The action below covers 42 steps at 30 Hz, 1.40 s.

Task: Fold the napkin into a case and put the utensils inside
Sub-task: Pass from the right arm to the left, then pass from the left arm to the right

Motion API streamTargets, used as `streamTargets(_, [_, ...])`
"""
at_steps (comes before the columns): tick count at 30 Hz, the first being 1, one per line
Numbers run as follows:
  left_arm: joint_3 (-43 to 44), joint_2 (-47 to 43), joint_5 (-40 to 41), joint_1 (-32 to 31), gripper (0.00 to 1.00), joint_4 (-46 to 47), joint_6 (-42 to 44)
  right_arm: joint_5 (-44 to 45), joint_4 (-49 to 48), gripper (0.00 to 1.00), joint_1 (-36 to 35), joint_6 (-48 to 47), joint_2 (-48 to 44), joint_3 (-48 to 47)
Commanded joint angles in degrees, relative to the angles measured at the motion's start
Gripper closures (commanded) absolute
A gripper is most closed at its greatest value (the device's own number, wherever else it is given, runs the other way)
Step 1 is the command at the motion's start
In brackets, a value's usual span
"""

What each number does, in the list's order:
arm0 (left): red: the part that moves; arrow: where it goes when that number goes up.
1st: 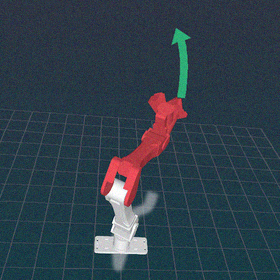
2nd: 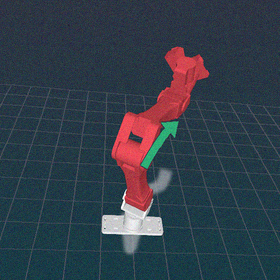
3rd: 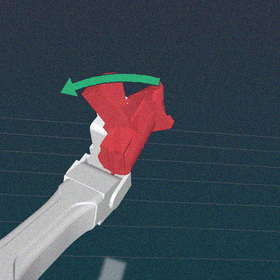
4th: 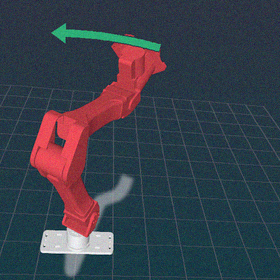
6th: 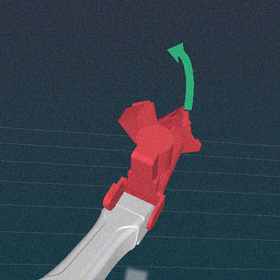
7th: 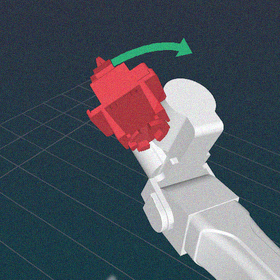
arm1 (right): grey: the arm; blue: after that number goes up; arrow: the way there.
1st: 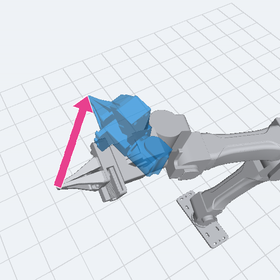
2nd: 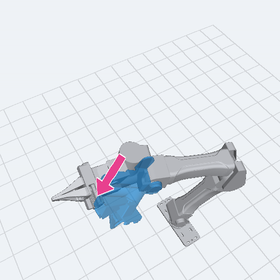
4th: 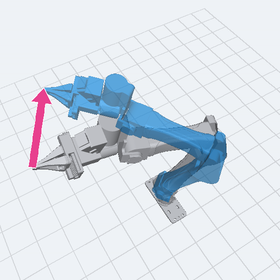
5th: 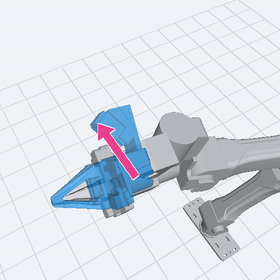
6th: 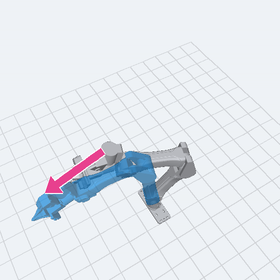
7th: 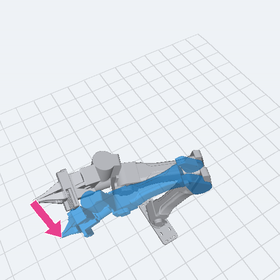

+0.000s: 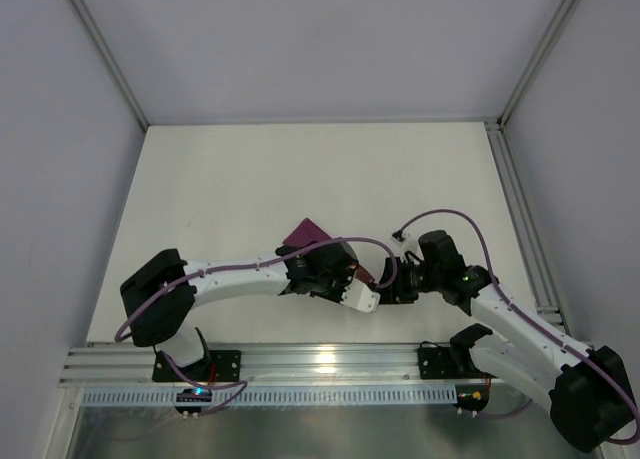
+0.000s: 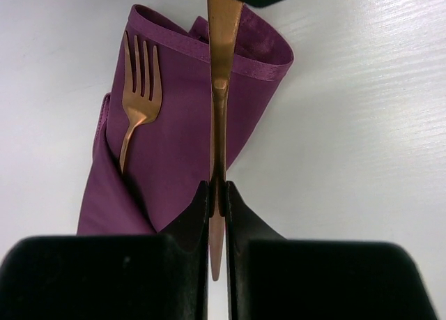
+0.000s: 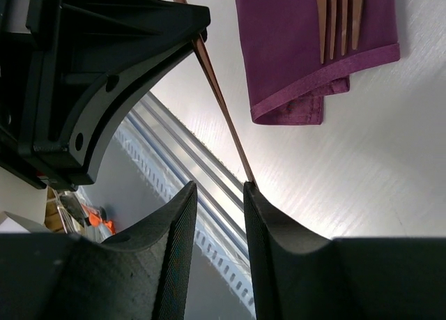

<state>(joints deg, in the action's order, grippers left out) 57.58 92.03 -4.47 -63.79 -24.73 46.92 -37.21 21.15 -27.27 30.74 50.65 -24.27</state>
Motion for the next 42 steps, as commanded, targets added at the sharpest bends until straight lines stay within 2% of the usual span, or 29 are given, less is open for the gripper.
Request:
streamTargets(1, [1.0, -0.8, 0.3, -0.5, 1.0, -1.1, 2.7, 1.1, 2.0, 0.62, -0.2, -3.5, 0.8, -4.0])
streamTargets(9, [0.3, -1.4, -0.2, -0.9, 1.0, -1.4, 2.7, 2.2, 6.2, 0.61, -0.2, -7.6, 4.5, -9.5])
streamTargets(17, [-0.5, -2.6, 0.3, -0.9, 1.0, -0.5, 2.7, 1.7, 6.5, 0.57, -0.2, -9.7, 7.4, -7.5])
streamTargets(23, [-0.1, -2.9, 1.0, -0.9, 1.0, -0.4, 2.8, -3.0, 3.6, 0.56, -0.2, -8.5, 7.4, -5.3])
streamTargets(27, [0.2, -2.8, 0.6, -0.9, 1.0, -0.4, 2.9, -1.5, 4.8, 0.57, -0.2, -9.6, 7.1, -4.6])
streamTargets(30, [0.4, -2.6, 1.0, -0.9, 1.0, -0.7, 2.9, -2.8, 2.8, 0.68, -0.2, -8.5, 6.8, -3.5])
streamTargets(31, [0.4, -2.6, 1.0, -0.9, 1.0, -0.5, 2.9, -3.0, 2.2, 0.75, -0.2, -7.7, 6.7, -3.1])
streamTargets(36, [1.4, -1.6, 2.0, -0.9, 1.0, 0.3, 2.3, -3.6, 1.3, 0.8, -0.2, -7.0, 6.5, -3.1])
streamTargets(42, [1.6, -0.7, 2.8, -0.9, 1.0, 1.2, 2.4, -3.1, -0.4, 0.97, -0.2, -5.5, 4.9, -2.7])
